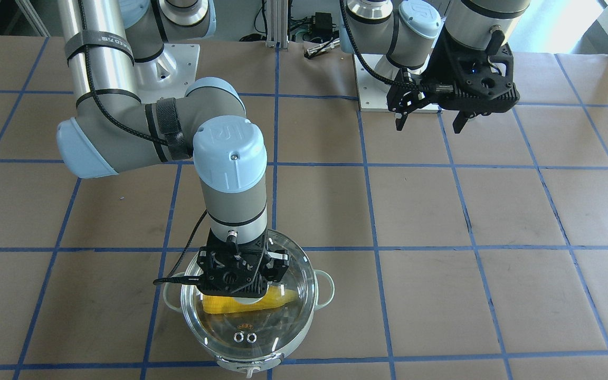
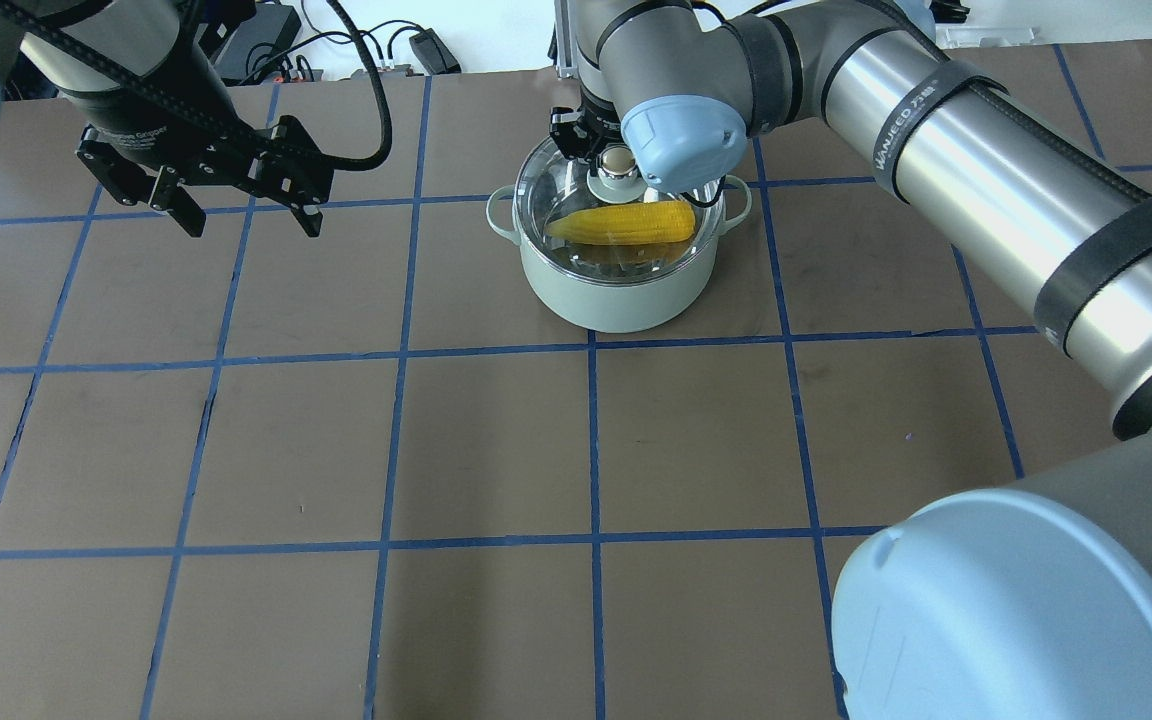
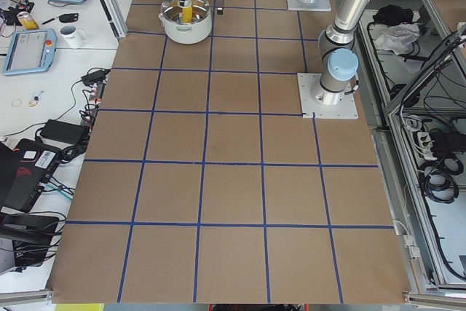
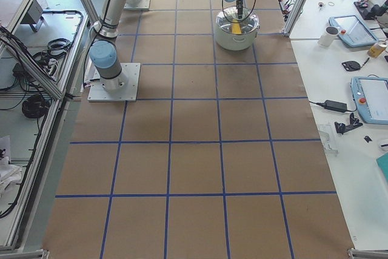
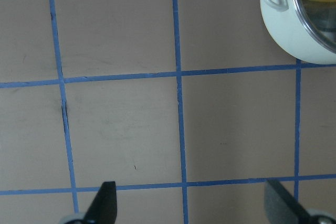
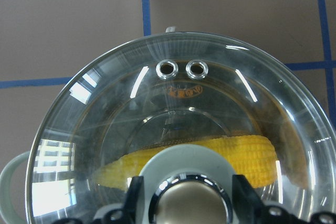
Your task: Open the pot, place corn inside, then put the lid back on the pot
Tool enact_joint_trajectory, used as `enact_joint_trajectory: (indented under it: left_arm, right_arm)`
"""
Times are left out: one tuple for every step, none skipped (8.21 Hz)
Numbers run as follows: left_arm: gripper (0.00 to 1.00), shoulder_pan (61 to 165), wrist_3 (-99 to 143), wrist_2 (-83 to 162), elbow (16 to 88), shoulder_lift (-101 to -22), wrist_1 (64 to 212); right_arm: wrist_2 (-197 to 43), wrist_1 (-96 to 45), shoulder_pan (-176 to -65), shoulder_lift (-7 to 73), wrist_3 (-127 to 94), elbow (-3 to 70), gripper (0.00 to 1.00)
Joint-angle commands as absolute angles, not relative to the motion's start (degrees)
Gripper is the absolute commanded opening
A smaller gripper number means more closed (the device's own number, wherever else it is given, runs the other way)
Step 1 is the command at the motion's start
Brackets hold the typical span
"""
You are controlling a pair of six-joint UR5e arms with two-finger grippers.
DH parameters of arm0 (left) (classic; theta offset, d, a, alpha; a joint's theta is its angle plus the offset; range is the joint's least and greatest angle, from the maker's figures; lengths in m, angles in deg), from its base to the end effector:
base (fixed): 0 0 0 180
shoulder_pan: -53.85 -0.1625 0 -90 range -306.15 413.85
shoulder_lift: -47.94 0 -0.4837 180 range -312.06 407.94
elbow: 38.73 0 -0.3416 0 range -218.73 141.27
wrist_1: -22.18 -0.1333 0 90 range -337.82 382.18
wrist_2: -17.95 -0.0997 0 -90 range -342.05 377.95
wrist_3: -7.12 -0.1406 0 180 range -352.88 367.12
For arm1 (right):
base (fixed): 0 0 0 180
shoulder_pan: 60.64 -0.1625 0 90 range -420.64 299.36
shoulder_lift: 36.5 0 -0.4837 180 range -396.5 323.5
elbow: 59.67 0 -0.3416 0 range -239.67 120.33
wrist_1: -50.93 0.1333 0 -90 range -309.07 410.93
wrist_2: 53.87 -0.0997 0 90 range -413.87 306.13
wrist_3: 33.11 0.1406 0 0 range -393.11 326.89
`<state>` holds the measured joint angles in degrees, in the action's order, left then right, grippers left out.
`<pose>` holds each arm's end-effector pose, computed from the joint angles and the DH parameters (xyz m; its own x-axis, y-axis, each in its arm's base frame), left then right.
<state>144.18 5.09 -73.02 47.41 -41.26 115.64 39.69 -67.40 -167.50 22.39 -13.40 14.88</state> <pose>-0.1334 -0.4356 0.5354 -0.9990 0.0408 -0.0177 0.0412 0.9989 -0.0203 0.3242 -0.6404 0.3694 -0.9984 0.0547 -0.0169 0.0571 0.9722 -0.2269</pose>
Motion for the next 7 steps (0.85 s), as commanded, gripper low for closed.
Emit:
enact_joint_trajectory:
  left_arm:
    - [1.00,144.11,5.10,-73.02,47.40,-41.27,115.61]
    - [1.00,144.11,5.10,-73.10,47.40,-41.27,115.69]
    - [1.00,144.20,5.19,-73.10,47.40,-41.27,115.69]
    - [1.00,144.20,5.10,-73.19,47.40,-41.27,115.69]
    - [1.00,144.20,5.10,-73.19,47.40,-41.27,115.69]
    - [1.00,144.20,5.10,-73.02,47.40,-41.18,115.69]
    - [1.00,144.20,5.27,-73.02,47.40,-41.18,115.69]
  right_arm:
    - [39.65,-67.63,-167.51,23.35,-15.53,14.86,1.00]
    - [39.56,-67.55,-167.42,24.83,-15.53,14.95,1.00]
    - [39.64,-66.68,-167.25,27.81,-15.53,15.39,1.00]
    - [39.56,-65.62,-166.20,31.32,-15.53,16.96,1.00]
    - [36.69,-64.74,-163.67,35.79,-15.62,19.41,1.00]
    - [32.65,-60.30,-160.08,41.32,-17.45,21.87,1.00]
    - [32.27,-53.38,-157.17,46.59,-22.08,22.85,1.00]
